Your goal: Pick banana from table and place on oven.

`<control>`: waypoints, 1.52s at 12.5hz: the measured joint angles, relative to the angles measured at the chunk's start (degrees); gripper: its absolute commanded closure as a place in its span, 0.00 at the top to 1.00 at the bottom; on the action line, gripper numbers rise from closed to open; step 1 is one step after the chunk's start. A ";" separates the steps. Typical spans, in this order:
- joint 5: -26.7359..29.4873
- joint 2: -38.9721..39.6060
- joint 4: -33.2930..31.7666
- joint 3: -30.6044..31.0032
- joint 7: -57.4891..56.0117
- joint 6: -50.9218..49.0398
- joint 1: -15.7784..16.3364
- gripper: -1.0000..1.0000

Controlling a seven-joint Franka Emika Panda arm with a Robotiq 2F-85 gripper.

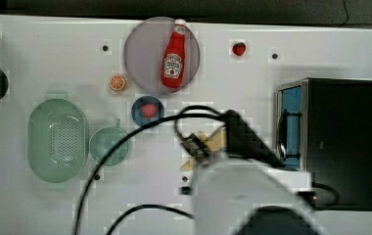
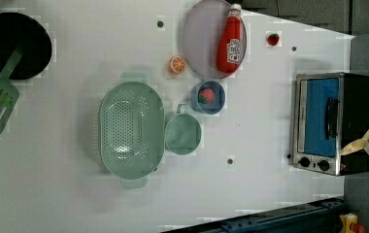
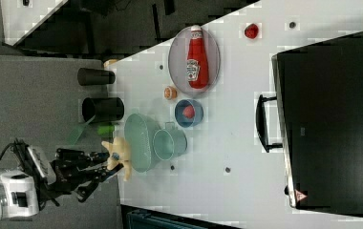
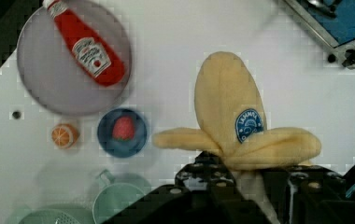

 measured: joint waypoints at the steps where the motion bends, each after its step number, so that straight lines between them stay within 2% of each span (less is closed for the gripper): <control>1: -0.46 0.25 -0.11 -1.81 -1.89 0.15 -0.03 0.25; 6: -1.39 9.62 -0.34 -16.59 -17.55 6.45 -1.22 0.25; 10: -2.15 22.30 0.90 -28.69 -35.34 19.49 -1.57 0.25; 15: -0.92 32.76 7.22 -35.99 -51.87 22.31 -2.58 0.25; 16: -0.29 34.08 8.62 -36.52 -54.31 22.42 -2.81 0.28; 19: -0.99 34.22 8.73 -35.85 -56.91 22.17 -3.53 0.60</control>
